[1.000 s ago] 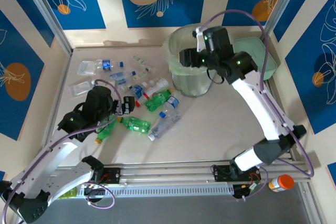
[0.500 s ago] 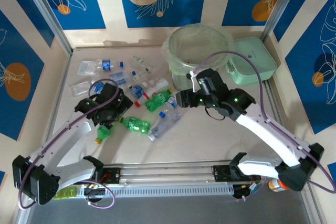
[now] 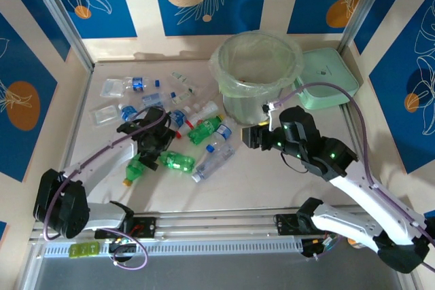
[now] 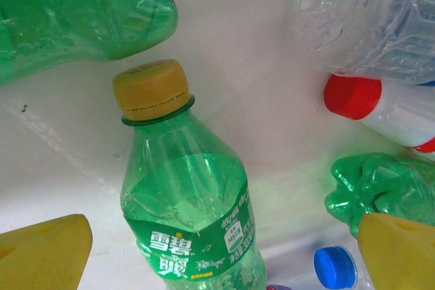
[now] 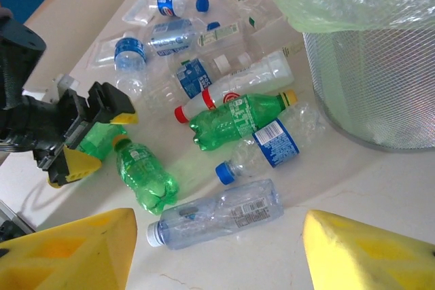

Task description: Put the plastic bottles in the bin

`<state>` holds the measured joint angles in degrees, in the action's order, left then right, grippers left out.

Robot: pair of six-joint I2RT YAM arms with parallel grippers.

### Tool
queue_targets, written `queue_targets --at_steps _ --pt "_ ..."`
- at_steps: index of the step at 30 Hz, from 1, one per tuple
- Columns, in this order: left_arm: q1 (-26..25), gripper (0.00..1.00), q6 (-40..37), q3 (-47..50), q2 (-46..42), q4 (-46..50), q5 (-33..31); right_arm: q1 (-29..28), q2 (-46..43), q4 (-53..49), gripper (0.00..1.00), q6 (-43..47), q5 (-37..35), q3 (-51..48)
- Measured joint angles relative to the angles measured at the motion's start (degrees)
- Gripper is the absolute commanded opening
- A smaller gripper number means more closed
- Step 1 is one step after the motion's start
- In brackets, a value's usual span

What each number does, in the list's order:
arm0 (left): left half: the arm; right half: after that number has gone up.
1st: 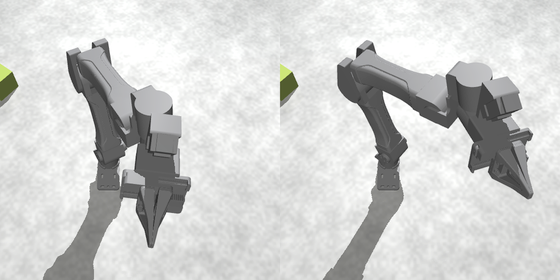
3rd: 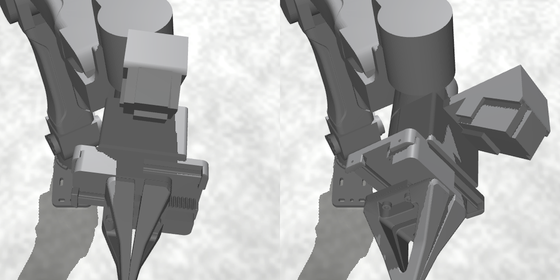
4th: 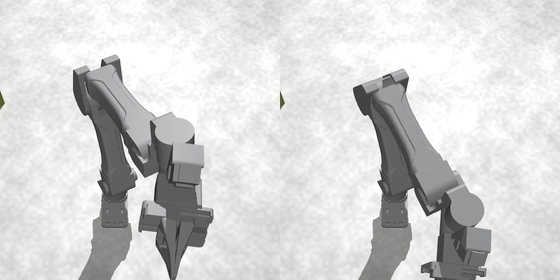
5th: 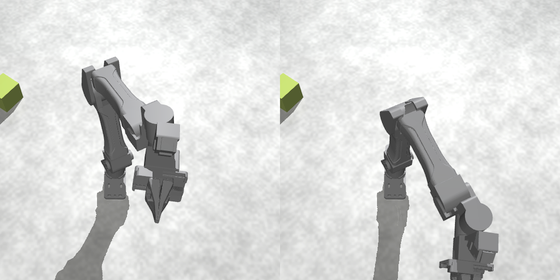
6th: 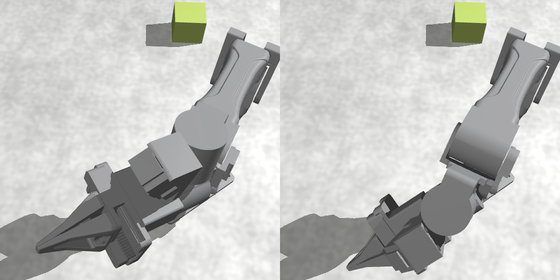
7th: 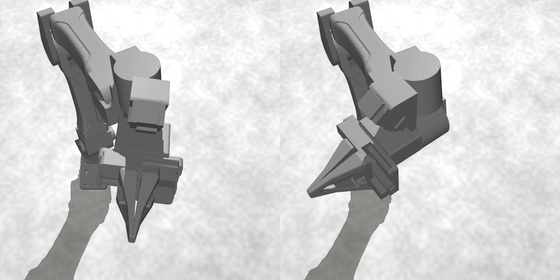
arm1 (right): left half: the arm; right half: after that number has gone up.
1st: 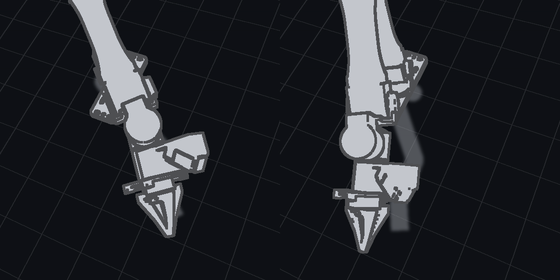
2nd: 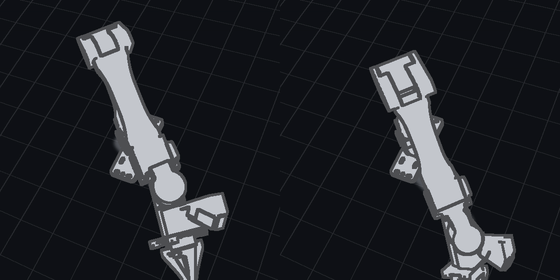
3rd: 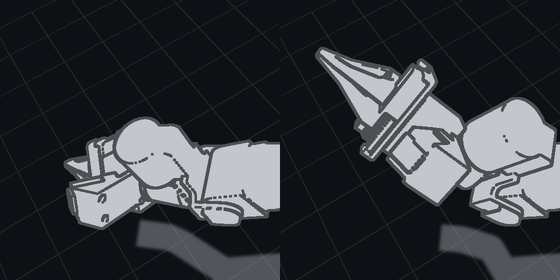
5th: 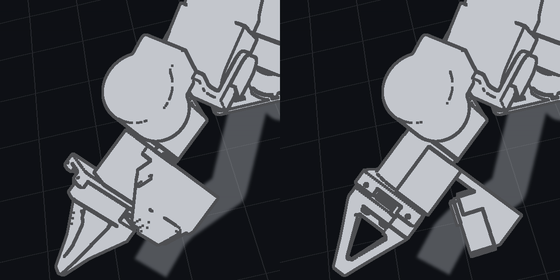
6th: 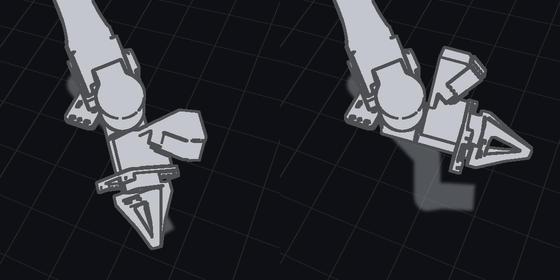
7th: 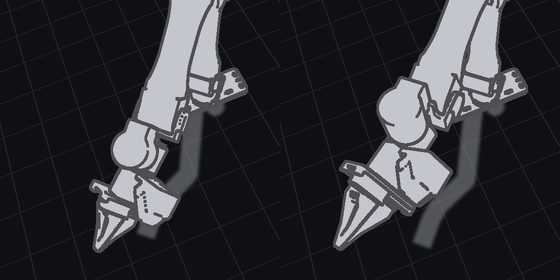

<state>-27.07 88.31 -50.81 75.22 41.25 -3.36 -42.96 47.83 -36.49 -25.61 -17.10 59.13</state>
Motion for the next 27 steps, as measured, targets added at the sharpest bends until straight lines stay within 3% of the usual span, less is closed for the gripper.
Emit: queue_targets --at_steps 12,18,27 --pt "-0.3 0.82 3.0 6.5 7.9 -11.9 2.8 0.2 -1.2 2.5 0.66 0.0 0.0 0.4" --pt "-0.4 0.54 2.8 7.3 9.6 -14.2 3.5 0.2 -0.7 2.6 0.66 -0.2 1.1 0.9" --pt "-0.5 0.51 0.7 7.6 5.3 -18.1 3.2 0.2 0.4 2.7 0.66 -0.9 2.8 3.6"
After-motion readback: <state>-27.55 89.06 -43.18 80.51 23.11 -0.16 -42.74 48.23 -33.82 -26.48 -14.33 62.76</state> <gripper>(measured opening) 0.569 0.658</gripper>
